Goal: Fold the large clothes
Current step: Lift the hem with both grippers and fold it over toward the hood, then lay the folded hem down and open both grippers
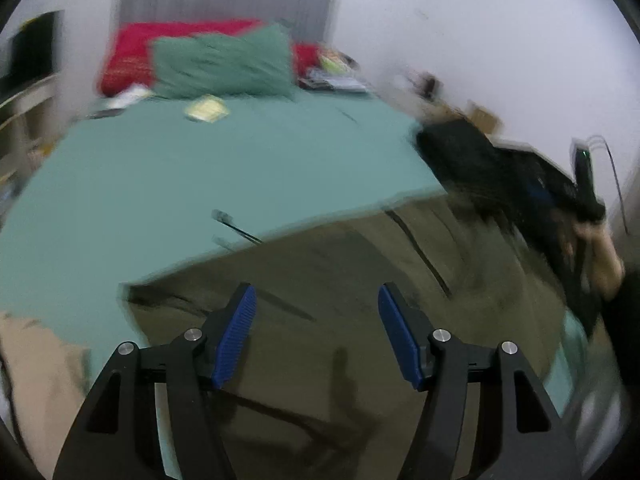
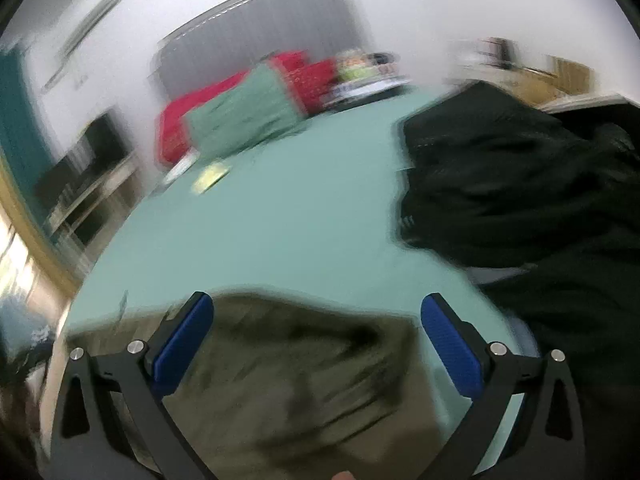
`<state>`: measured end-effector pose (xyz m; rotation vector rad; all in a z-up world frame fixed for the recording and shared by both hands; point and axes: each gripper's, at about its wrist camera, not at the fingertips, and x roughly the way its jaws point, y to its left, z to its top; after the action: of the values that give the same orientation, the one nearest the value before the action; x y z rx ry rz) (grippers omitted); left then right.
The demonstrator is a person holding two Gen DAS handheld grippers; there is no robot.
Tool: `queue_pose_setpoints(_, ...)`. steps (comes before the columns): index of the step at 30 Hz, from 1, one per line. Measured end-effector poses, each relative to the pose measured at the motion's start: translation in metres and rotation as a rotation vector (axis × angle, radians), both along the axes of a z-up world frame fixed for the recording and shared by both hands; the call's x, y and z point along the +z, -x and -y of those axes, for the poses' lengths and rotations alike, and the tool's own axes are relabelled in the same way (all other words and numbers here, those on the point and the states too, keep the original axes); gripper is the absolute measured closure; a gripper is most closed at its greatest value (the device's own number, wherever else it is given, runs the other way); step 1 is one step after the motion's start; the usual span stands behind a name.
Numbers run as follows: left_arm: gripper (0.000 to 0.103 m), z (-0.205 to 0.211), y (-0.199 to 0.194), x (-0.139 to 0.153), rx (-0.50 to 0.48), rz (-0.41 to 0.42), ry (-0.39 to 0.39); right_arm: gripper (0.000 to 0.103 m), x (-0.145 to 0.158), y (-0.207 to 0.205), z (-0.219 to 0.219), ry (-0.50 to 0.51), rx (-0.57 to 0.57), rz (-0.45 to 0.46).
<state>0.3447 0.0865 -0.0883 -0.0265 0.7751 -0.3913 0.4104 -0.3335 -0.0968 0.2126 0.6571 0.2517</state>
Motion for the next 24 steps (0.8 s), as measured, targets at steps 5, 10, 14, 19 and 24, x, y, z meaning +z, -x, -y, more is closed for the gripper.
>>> queue_pose_setpoints(5,0.036,0.035,0.006,-0.023,-0.17,-0.07,-0.072,0.001,-0.028,0.044,-0.086,0.261,0.45,-0.015)
queue_pose_setpoints(10,0.036,0.053,0.008,-0.045,-0.22,-0.131,-0.185,0.029,-0.065,0.062,-0.119,0.44,0.596,-0.058)
queue_pose_setpoints(14,0.055,0.053,0.005,-0.059,-0.232,-0.164,-0.225,0.094,-0.069,0.052,-0.121,0.485,0.577,-0.044)
queue_pose_setpoints(19,0.103,0.063,0.007,-0.057,-0.235,-0.104,-0.267,0.1,-0.044,0.04,-0.123,0.43,0.501,0.045)
queue_pose_setpoints(24,0.103,0.052,-0.017,-0.034,-0.035,0.013,-0.259,0.101,-0.019,0.009,-0.135,0.372,0.376,0.121)
